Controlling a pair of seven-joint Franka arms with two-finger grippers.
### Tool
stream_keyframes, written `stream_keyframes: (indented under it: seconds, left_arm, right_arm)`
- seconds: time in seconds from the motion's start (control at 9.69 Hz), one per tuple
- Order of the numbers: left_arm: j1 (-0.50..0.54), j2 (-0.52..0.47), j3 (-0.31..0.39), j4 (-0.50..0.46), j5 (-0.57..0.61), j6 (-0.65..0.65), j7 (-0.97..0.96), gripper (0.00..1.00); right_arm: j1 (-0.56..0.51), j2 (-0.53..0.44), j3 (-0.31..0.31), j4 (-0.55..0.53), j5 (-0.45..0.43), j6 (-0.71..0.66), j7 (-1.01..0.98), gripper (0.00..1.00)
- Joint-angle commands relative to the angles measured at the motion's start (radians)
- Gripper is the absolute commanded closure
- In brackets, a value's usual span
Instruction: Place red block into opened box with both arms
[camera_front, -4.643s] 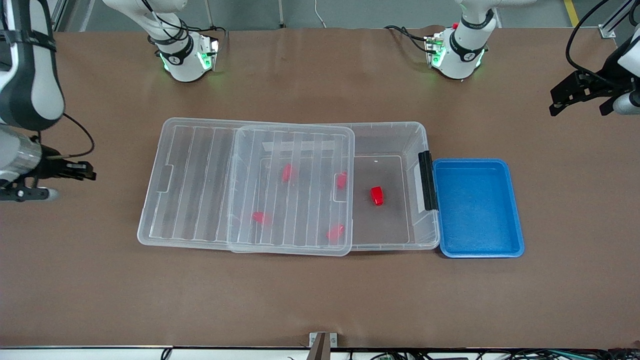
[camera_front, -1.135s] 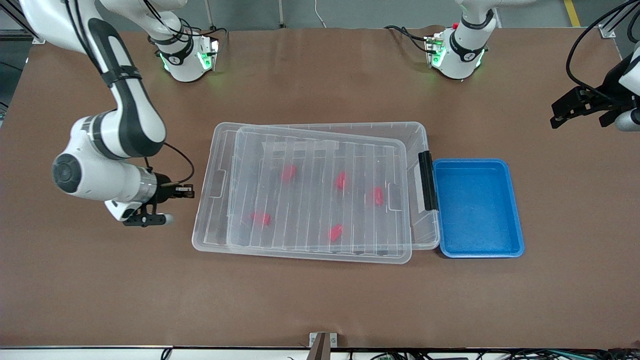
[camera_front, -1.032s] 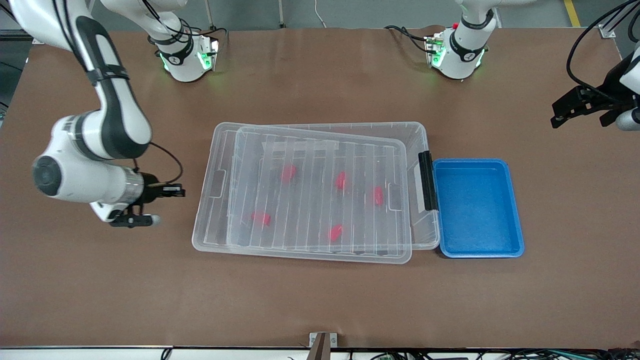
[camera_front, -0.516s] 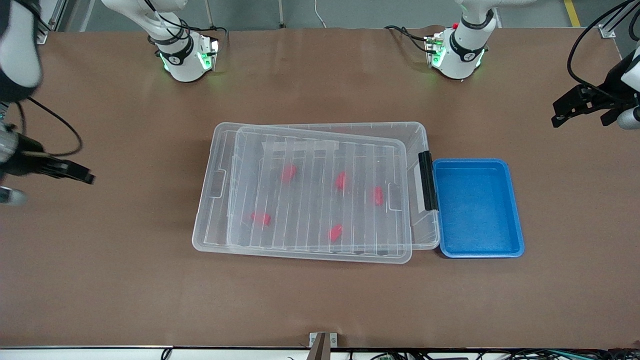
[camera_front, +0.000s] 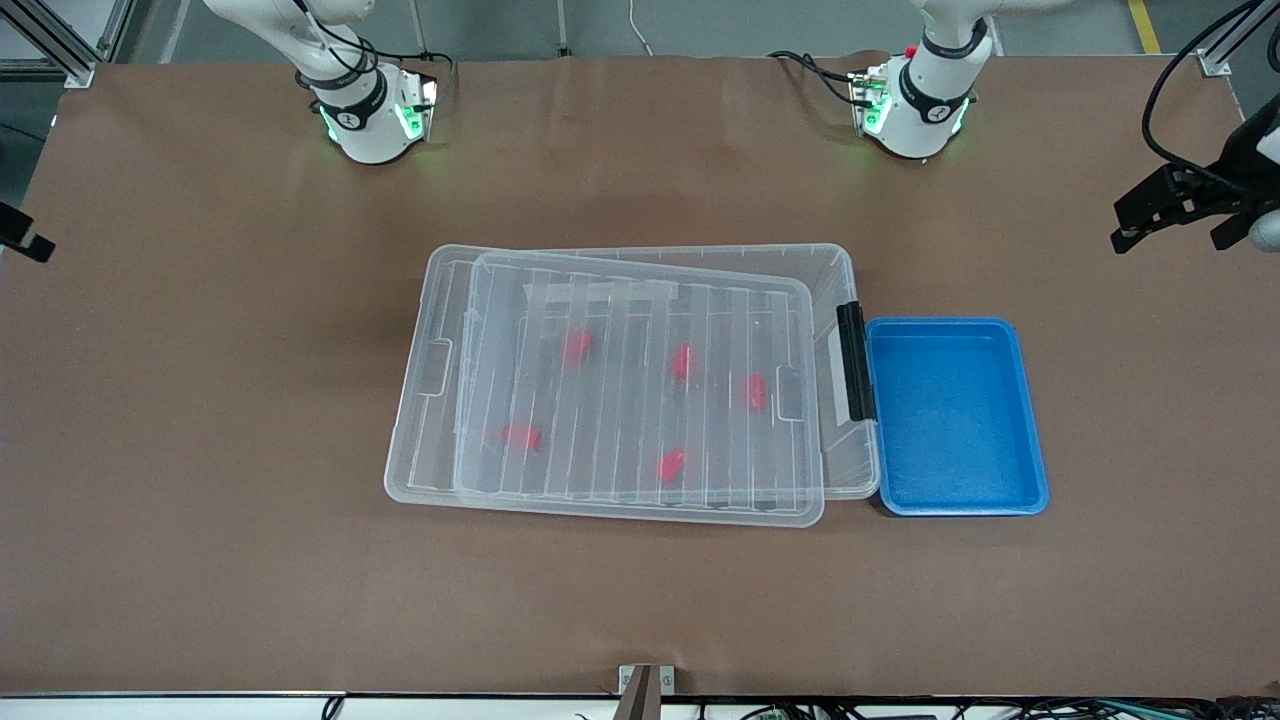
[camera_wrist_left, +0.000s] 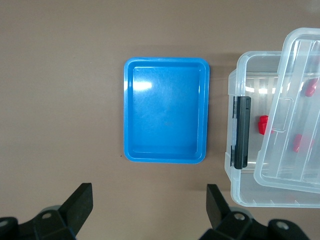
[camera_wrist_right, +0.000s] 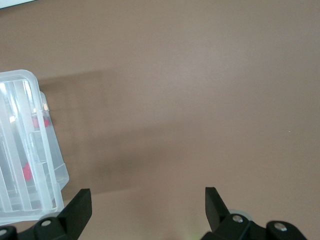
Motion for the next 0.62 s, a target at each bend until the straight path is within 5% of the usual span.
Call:
stream_keyframes:
  seconds: [0.0,0.52]
  left_arm:
    - [0.002,0.019,-0.003,-0.009,0.006,0.005,0.003,0.0]
    - [0.0,0.019,-0.006,-0.01,0.002,0.005,0.009,0.0]
  right_arm:
    - [-0.031,-0.008,0.008,-0.009,-0.017,-0.007,-0.031,0.0]
    - [-0.031,-0.005,0.009,-0.015,-0.017,-0.007,-0.031,0.0]
